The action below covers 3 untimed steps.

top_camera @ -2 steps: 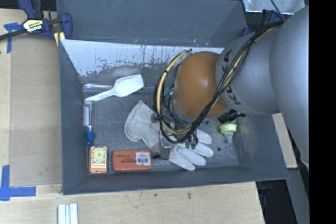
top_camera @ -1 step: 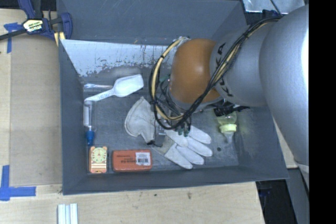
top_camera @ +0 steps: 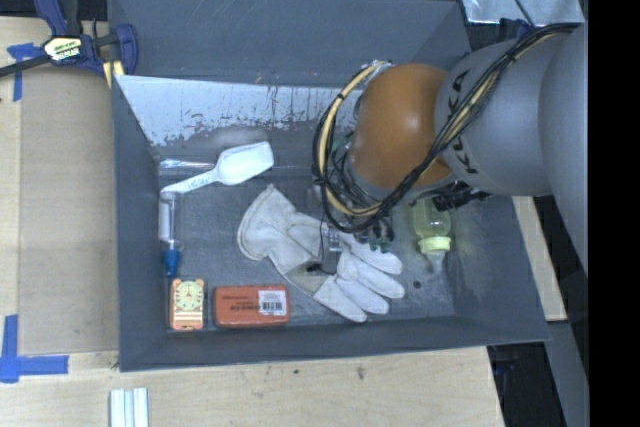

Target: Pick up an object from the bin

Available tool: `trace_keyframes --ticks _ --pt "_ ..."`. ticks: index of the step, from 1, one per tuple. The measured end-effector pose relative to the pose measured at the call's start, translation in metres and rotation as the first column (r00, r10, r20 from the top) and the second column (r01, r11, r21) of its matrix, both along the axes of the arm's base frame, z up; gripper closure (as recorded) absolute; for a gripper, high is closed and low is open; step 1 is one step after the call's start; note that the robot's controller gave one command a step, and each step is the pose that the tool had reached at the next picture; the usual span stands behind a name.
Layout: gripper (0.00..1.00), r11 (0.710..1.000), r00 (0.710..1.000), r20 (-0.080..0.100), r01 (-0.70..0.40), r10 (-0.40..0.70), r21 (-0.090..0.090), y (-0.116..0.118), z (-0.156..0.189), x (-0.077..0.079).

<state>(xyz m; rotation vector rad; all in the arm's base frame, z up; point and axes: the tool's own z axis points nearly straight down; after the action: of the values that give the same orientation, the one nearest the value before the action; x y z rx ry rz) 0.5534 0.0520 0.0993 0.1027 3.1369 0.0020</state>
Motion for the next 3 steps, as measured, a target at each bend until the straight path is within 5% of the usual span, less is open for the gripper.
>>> trace_keyframes --ticks 1,2,3 --pt "0.0 1.0 1.0 0.001 -0.005 0.005 -0.005 -0.007 0.007 0.008" --pt "1.0 0.987 0.986 0.006 -0.164 0.164 -0.001 0.02 -0.027 0.002" --pt "1.0 0.986 0.986 0.006 -0.164 0.164 -0.001 0.02 -0.027 0.002"
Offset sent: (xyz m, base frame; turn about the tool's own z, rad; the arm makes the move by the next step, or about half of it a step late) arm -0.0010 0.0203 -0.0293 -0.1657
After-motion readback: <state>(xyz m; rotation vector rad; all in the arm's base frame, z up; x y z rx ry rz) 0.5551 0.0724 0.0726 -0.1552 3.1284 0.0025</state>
